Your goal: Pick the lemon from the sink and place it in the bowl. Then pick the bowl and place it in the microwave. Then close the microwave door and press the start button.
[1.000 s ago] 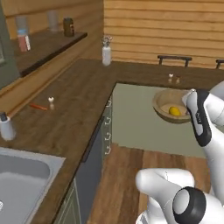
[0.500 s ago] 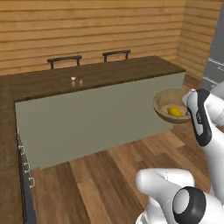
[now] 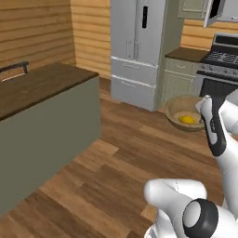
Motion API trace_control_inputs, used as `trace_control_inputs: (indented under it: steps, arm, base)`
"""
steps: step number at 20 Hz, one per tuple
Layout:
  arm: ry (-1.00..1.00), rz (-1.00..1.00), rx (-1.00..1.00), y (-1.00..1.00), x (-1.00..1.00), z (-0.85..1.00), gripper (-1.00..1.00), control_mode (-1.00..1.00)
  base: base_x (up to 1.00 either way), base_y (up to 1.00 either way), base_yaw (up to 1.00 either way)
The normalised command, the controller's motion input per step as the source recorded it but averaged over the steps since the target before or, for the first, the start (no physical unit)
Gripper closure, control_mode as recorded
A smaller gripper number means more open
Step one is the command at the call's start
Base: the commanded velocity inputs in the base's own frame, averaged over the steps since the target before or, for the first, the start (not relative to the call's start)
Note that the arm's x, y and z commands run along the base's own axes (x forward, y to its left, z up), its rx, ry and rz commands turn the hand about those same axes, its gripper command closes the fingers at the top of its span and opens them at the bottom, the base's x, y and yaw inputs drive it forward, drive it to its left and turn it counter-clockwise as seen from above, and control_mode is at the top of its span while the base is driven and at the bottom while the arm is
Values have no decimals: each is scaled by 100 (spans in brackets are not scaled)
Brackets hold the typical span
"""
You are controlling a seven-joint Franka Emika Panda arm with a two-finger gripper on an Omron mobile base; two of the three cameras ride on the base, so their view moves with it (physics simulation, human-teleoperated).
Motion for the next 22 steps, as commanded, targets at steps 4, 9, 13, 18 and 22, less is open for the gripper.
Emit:
trace_control_inputs:
  steps: [4, 9, 13, 18, 22]
  arm:
    - [0, 0, 0, 0, 0, 0, 100, 100]
    - [0, 0, 0, 0, 0, 0, 100, 100]
    - [0, 0, 0, 0, 0, 0, 100, 100]
    - [0, 0, 0, 0, 0, 0, 100, 100]
    - [0, 0, 0, 0, 0, 0, 100, 100]
  base:
    - [57, -29, -73]
    - [94, -32, -61]
    - [100, 6, -45]
    - [100, 56, -32]
    - [100, 50, -24]
